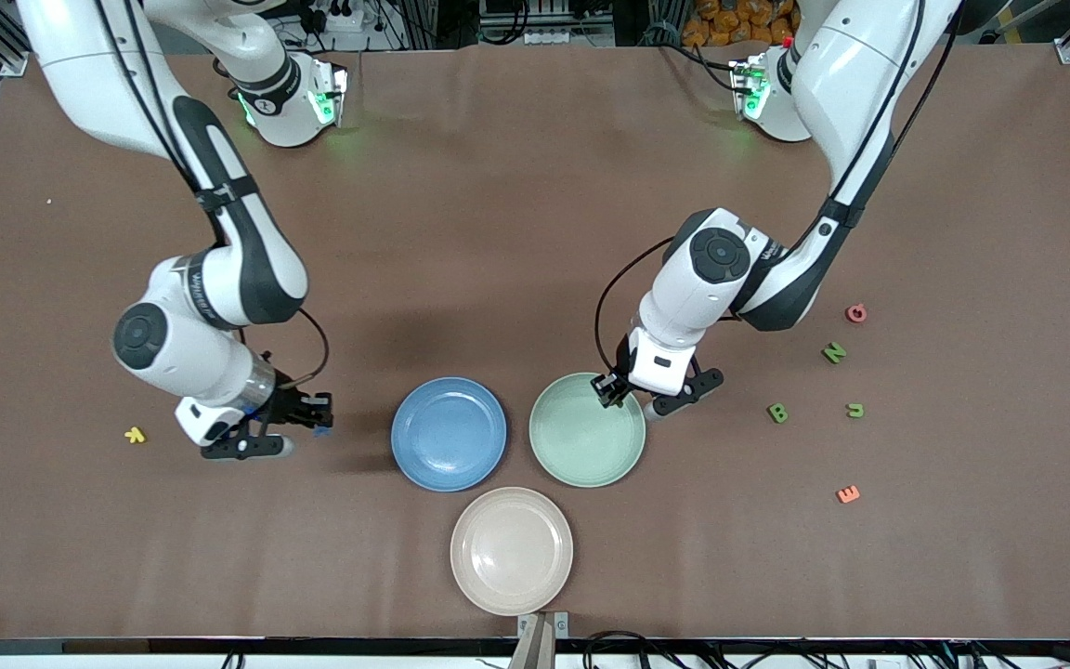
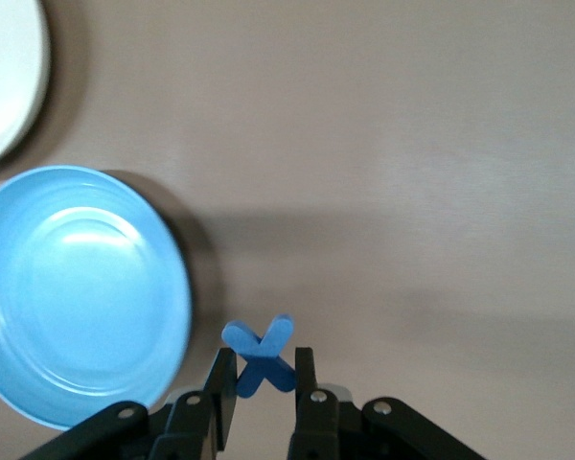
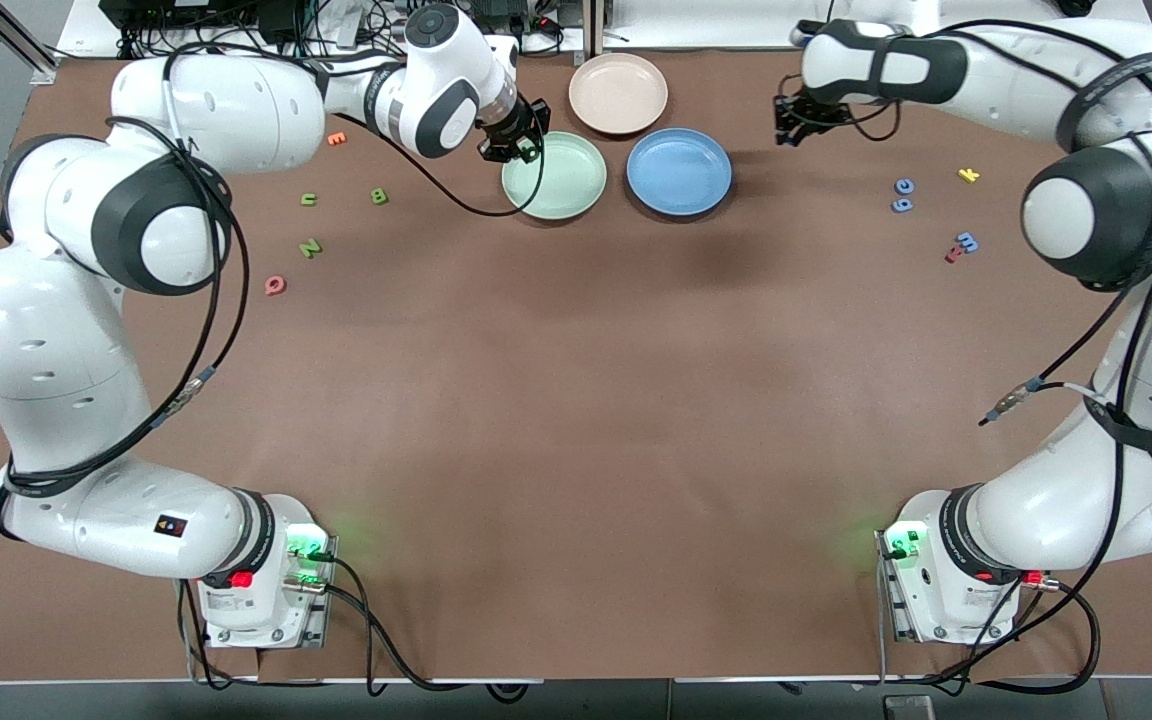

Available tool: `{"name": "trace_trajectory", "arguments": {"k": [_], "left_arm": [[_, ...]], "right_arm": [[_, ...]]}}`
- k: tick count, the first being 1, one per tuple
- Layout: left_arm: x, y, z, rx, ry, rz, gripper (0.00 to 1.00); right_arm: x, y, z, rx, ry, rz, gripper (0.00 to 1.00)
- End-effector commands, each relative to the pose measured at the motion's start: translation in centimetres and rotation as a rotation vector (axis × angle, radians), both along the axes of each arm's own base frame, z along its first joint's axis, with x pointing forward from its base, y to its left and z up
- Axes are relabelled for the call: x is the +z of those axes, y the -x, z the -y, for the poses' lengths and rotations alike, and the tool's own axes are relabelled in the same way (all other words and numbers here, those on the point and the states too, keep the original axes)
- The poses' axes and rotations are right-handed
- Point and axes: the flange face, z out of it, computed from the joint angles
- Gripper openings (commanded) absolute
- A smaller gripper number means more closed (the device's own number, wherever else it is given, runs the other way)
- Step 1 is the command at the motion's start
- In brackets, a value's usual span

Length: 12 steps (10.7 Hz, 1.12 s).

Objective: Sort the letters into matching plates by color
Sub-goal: 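Carry the green b to the green plate while the right gripper carries x to blue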

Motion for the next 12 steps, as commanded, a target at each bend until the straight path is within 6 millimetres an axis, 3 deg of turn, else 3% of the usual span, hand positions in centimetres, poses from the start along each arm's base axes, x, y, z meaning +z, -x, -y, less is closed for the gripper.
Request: {"name": "trace_trajectory", "arguments": {"k": [1,5,8,9,10,11,12], "left_arm": [[0.1,-0.3,0.4,0.024,0.02,-0.005,0.0],[-1.1,-0.2,0.4,0.019,0.012,-0.018,0.0],[-3.2,0.9,1.8,-0.004,0.003,-0.048,0.0],[-3.1,0.8,2.2,-0.008,0.006,-0.045,0.0],[-3.5,1.1,2.9,-0.014,0.007,-0.048,0.0],[-3.9,1.2,3.2,-0.02,0.004,-0.05,0.0],[-4.0,1.3,3.3,-0.024,0.001,-0.05,0.0]], "right_arm": [[-2.0,-1.9,-5.7,-0.049,-0.022,-0.004,0.11],[-3.8,-1.0,-11.9,-0.062,-0.041,-0.006,0.11],[-5.5,-0.2,-14.9,-0.054,-0.05,0.02,0.12],[-5.6,0.0,-15.5,-0.046,-0.052,0.025,0.16],[-5.7,0.2,-15.9,-0.041,-0.053,0.023,0.3],[-5.7,0.2,-16.0,-0.06,-0.058,0.018,0.7],[-5.6,0.2,-16.1,-0.064,-0.059,0.018,1.0]]}}
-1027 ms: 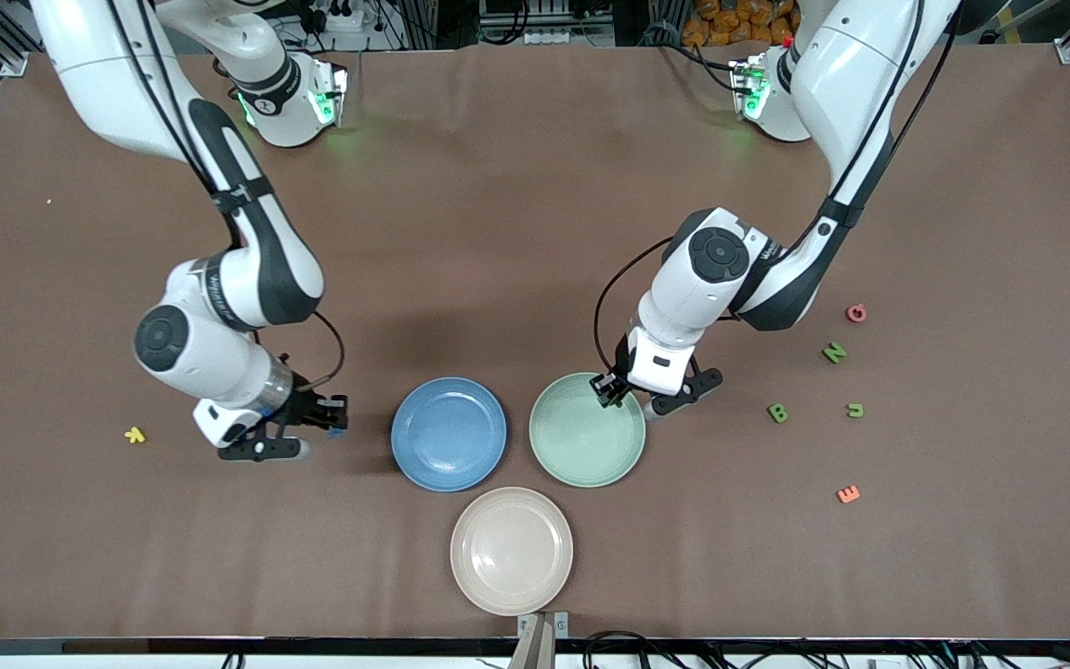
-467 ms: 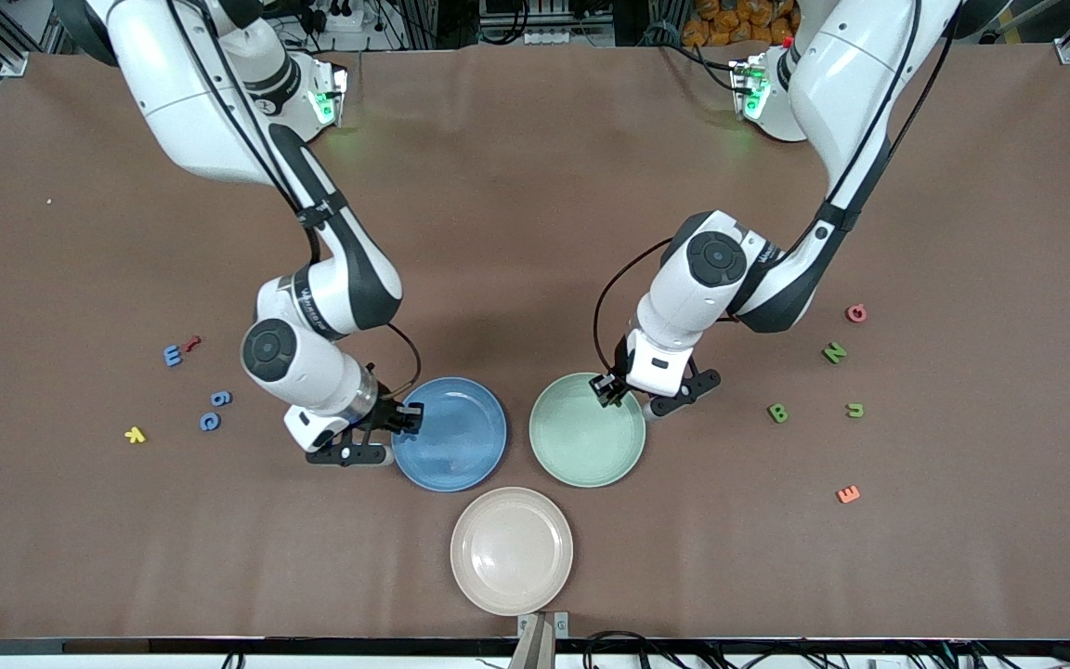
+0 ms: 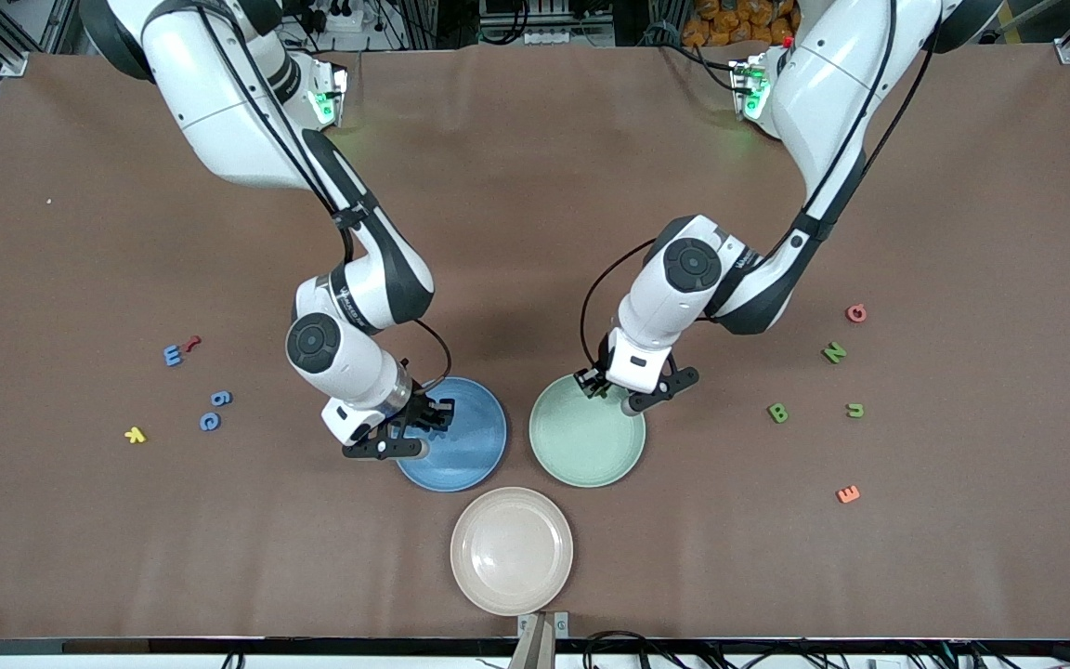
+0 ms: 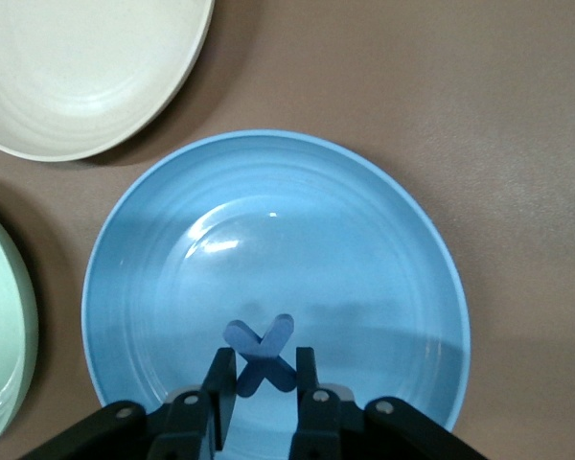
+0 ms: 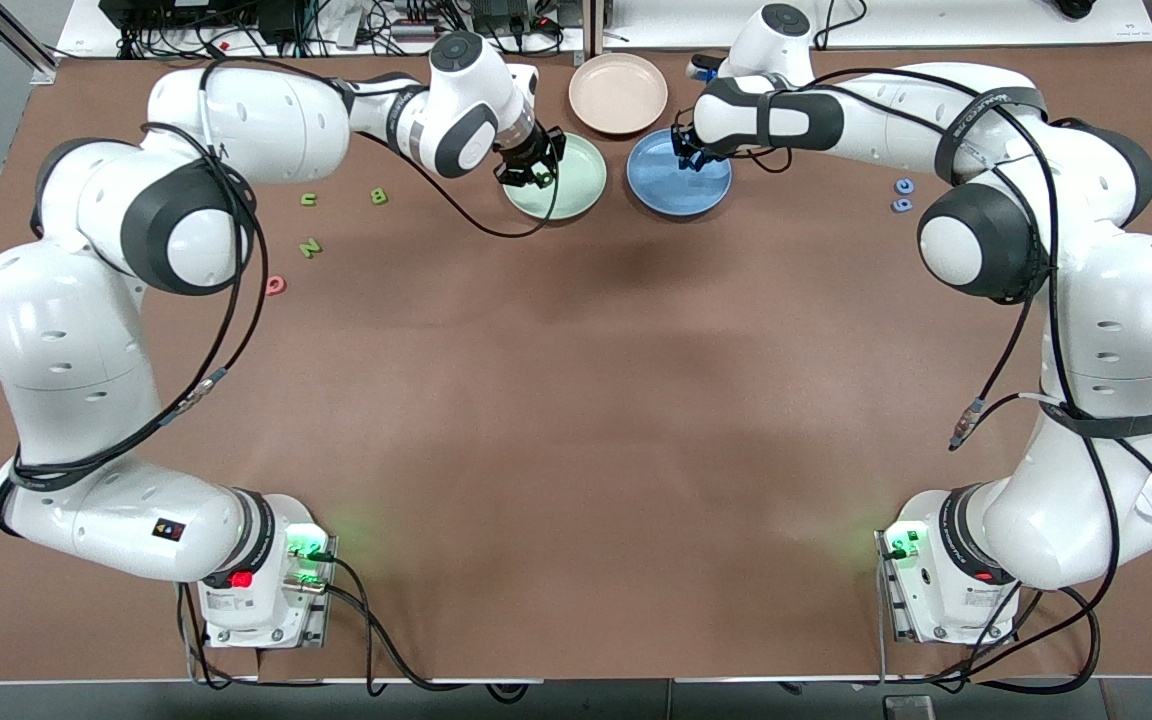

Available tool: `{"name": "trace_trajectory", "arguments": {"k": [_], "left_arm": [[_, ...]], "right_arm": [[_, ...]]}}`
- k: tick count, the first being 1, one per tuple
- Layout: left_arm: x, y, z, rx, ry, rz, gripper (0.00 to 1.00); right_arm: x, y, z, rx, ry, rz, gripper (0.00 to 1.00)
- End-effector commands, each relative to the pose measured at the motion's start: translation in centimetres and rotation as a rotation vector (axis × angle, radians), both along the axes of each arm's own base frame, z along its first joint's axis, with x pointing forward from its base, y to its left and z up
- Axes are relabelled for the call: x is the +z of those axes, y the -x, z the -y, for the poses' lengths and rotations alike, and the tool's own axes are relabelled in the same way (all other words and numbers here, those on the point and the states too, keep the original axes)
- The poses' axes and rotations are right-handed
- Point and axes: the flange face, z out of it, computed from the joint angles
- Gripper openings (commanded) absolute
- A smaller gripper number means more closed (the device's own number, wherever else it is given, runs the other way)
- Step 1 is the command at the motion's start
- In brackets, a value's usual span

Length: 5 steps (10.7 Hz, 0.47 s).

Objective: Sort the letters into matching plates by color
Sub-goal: 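Carry the green b to the green plate while the right gripper carries x to blue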

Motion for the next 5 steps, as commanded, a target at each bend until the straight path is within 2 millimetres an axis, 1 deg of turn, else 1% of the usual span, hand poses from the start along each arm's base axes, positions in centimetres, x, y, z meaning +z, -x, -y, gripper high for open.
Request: {"name": "trace_trajectory", "arguments": {"k": [1,2,3,4,5], "left_arm": [[-0.2,-0.5,1.0,0.011,0.013,0.007,0.0],[0.2,-1.5,1.3,0.019,0.028,0.022,0.0],[0.1,-2.0,1.1,0.025,0.03,0.025,0.25],[-0.1,-2.5,0.2,0.028,0.012,0.036,0.7],[0.0,-2.5,0.3,0.004,-0.006,0.055,1.0]], "right_arm": [[0.4,-0.7,-0.3,-0.013,-0.013,0.01,1.0],[0.4,-0.8,0.2,0.007,-0.007,0.015,1.0],[0.9,-1.1,0.7,0.032,-0.001,0.024,1.0],[1.6,-1.3,1.2,0.047,0.002,0.033,1.0],[1.8,-1.8,2.6,0.034,0.012,0.03,1.0]]}}
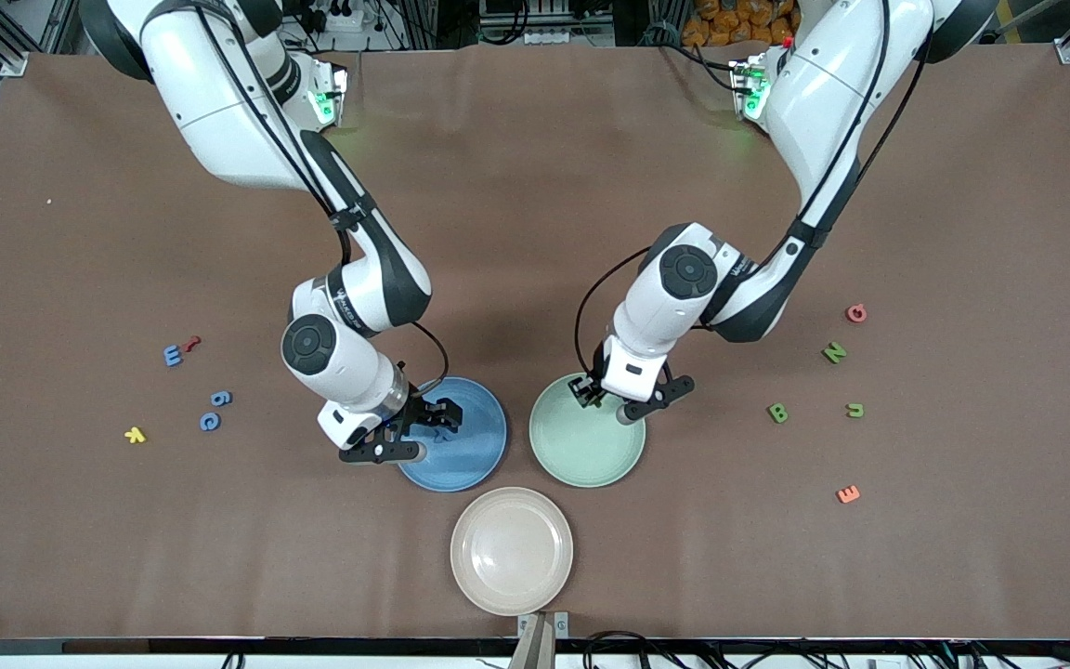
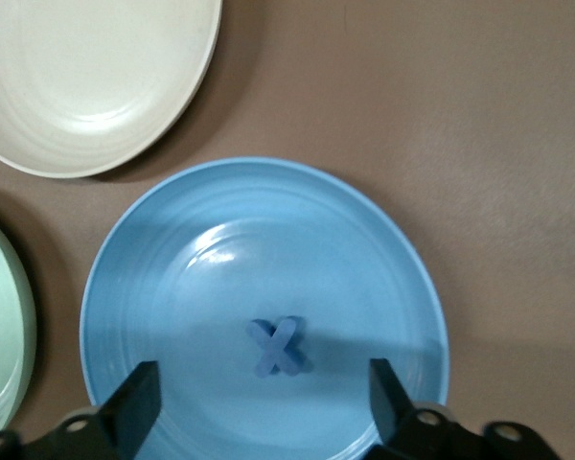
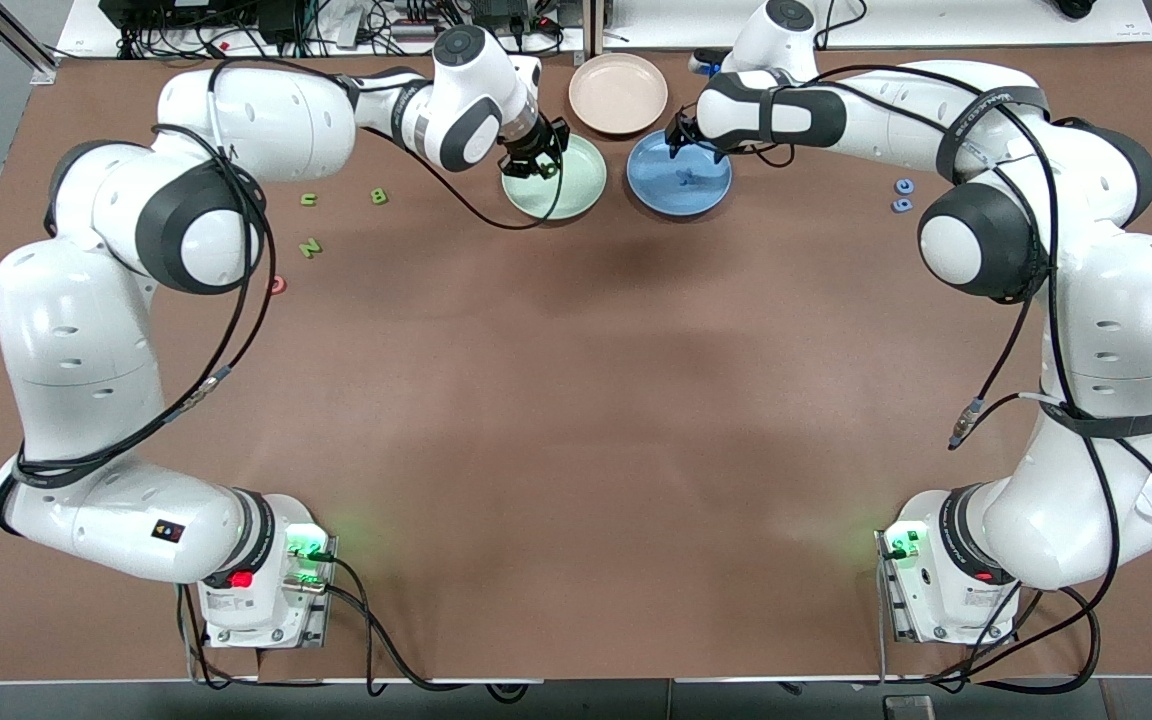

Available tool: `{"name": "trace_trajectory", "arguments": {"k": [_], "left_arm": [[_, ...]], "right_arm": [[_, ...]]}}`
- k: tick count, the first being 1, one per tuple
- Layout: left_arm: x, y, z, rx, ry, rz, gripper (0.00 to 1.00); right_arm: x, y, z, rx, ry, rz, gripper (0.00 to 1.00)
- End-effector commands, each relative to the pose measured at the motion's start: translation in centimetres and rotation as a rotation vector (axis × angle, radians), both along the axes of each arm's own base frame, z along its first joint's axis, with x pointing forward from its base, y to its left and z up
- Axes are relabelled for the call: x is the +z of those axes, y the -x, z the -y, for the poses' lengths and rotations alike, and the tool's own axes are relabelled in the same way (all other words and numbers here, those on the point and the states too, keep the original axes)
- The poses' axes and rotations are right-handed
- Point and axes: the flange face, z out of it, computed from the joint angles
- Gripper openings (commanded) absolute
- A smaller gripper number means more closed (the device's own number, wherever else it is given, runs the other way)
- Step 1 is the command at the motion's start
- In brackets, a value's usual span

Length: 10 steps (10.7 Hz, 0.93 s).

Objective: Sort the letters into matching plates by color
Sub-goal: 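Open both grippers over the plates and lift them away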

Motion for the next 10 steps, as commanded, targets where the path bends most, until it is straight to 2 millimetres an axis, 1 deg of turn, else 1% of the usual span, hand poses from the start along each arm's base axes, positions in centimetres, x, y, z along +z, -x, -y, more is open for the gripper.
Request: {"name": "trace_trajectory", "arguments": {"k": [1,2,3,4,5,6,7,8,9,10], "left_arm": [[-0.1,-1.0,-0.2,-0.012,-0.029,0.04,1.0],[0.1,-1.4,-0.7,-0.008,-0.033,0.044,1.0],[0.1,-2.0,-1.8,0.002,-0.045,0.049,1.0],[0.1,-3.0,-3.4,0.017,-0.075,0.065,1.0],[0.0,-3.3,-4.2,0.019,-0.088,0.064,1.0],[-0.1,-3.6,-5.0,0.019,-0.113,0.053,1.0],[1.3,-3.9,-5.9,-0.005,-0.147,0.05,1.0],[1.6,-4.5,-7.9,-0.035,-0.186,0.027,1.0],[2.4,-4.9,-9.4,-0.057,-0.216,0.009,1.0],[2.4,-5.1,-10.9,-0.073,-0.25,-0.031,1.0]], "right_arm": [[1.9,-1.6,3.9,-0.015,0.022,0.002,1.0],[2.2,-2.1,5.7,-0.036,0.031,-0.016,1.0],[2.9,-2.8,7.8,-0.06,0.045,-0.007,1.0],[3.4,-3.3,9.9,-0.056,0.058,-0.009,1.0],[4.1,-3.9,12.5,-0.019,0.073,-0.01,1.0],[4.2,-4.2,15.5,0.037,0.089,-0.031,1.0],[4.5,-4.4,18.2,0.082,0.097,-0.045,1.0],[4.4,-4.3,21.0,0.108,0.1,-0.072,1.0],[4.8,-4.3,24.2,0.111,0.113,-0.091,1.0],[5.0,-4.3,26.7,0.128,0.12,-0.099,1.0]]}}
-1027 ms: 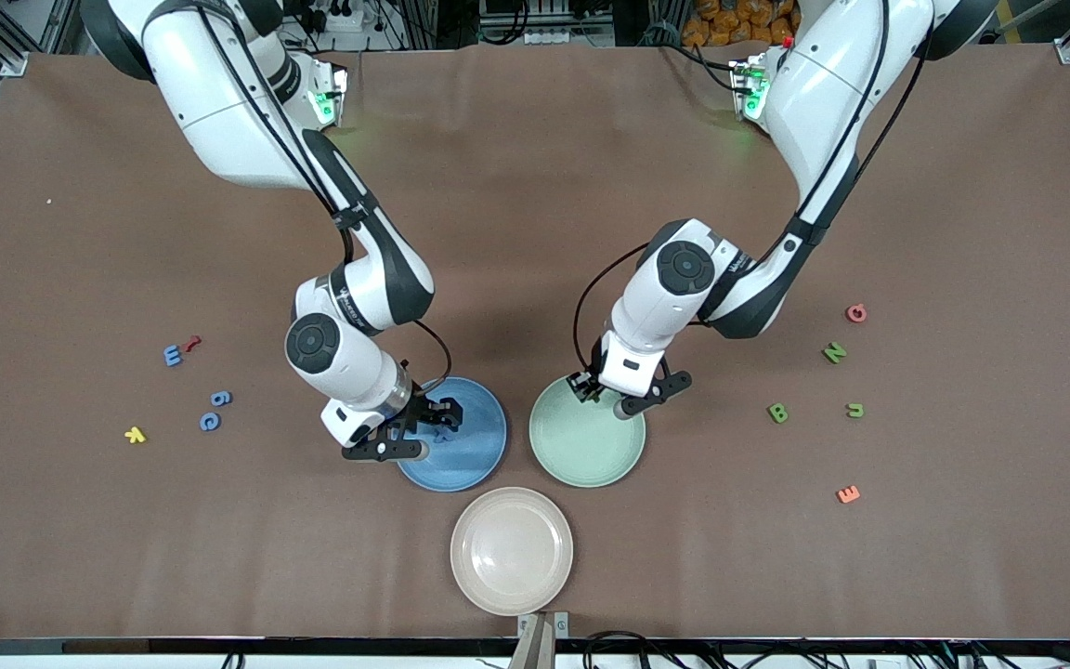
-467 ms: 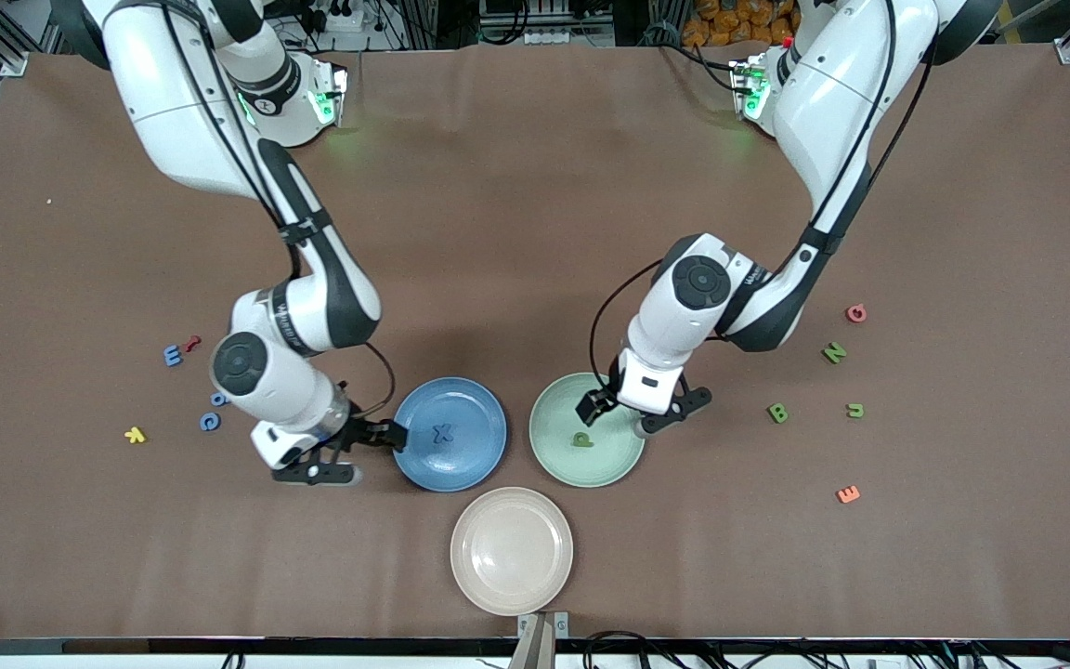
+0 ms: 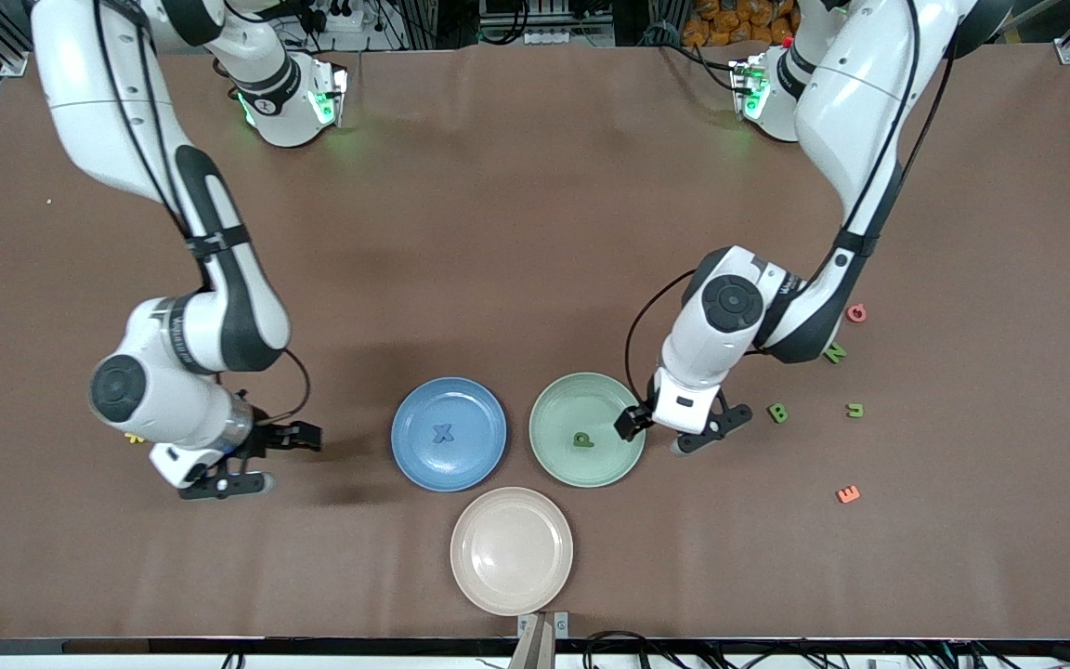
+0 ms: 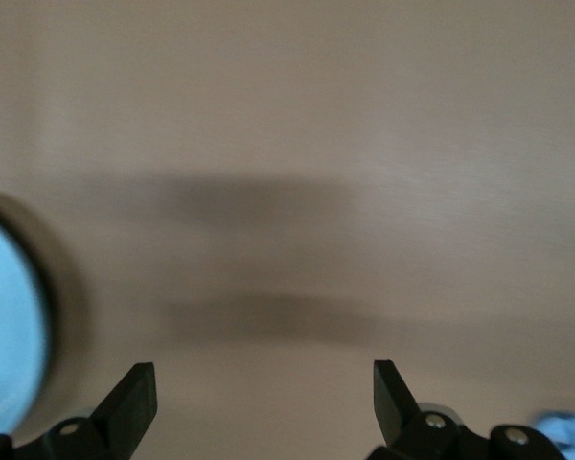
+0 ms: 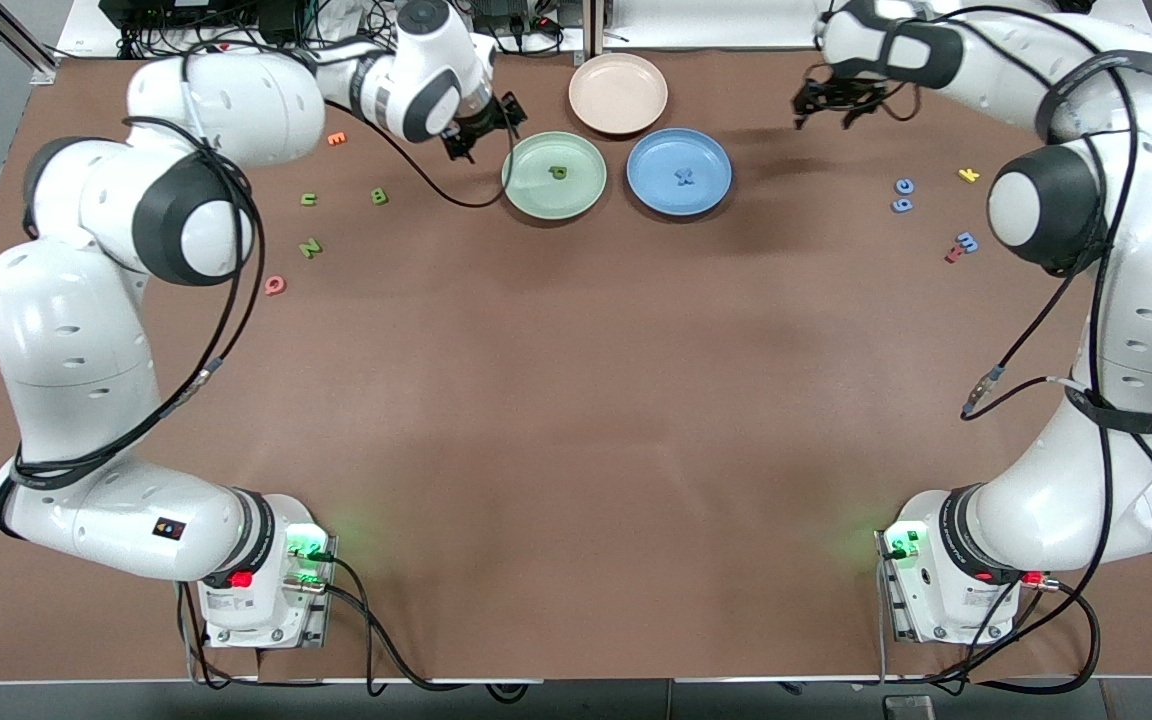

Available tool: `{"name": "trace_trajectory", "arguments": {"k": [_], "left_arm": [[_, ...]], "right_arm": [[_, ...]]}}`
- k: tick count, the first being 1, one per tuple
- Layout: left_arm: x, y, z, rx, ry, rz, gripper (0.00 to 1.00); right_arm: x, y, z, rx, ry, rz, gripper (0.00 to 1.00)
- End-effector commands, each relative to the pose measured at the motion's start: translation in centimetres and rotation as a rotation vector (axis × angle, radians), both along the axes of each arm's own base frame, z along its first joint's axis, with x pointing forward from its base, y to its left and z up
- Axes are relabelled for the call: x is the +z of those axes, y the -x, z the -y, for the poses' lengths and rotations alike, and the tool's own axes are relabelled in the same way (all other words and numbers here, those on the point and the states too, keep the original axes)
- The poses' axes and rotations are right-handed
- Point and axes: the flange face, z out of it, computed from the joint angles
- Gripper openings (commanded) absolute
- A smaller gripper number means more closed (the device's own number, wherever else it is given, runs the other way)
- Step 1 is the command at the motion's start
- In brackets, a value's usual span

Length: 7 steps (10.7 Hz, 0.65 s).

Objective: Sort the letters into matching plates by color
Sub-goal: 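Open both grippers over the plates and lift them away, then grasp the green u with the left gripper while the right gripper grasps the blue c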

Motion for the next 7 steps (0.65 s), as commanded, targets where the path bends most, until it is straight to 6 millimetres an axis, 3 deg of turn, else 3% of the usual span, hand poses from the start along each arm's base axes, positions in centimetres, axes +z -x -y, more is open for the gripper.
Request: {"name": "trace_trajectory", "arguments": {"k": [1,4,6,7], "left_arm": [[1.9,-0.5,-5.2,-0.056,-0.121,-0.092,1.0],[0.6,-1.2,-12.5,0.027,-0.174,-0.208,1.0],[0.7,-0.5,-15.8,0.049,-0.163,-0.21,1.0],[0.0,0.3,-16.4,0.039,-0.14,-0.195,1.0]], "right_arm": [[0.9,0.5,6.9,0.057,0.014,-0.032,1.0],[0.0,0.8,11.4,0.048,0.04,-0.041,1.0],[-0.5,1.1,13.8,0.005,0.04,-0.047,1.0],[-0.9,1.3,14.6,-0.009,0.043,-0.045,1.0]]}}
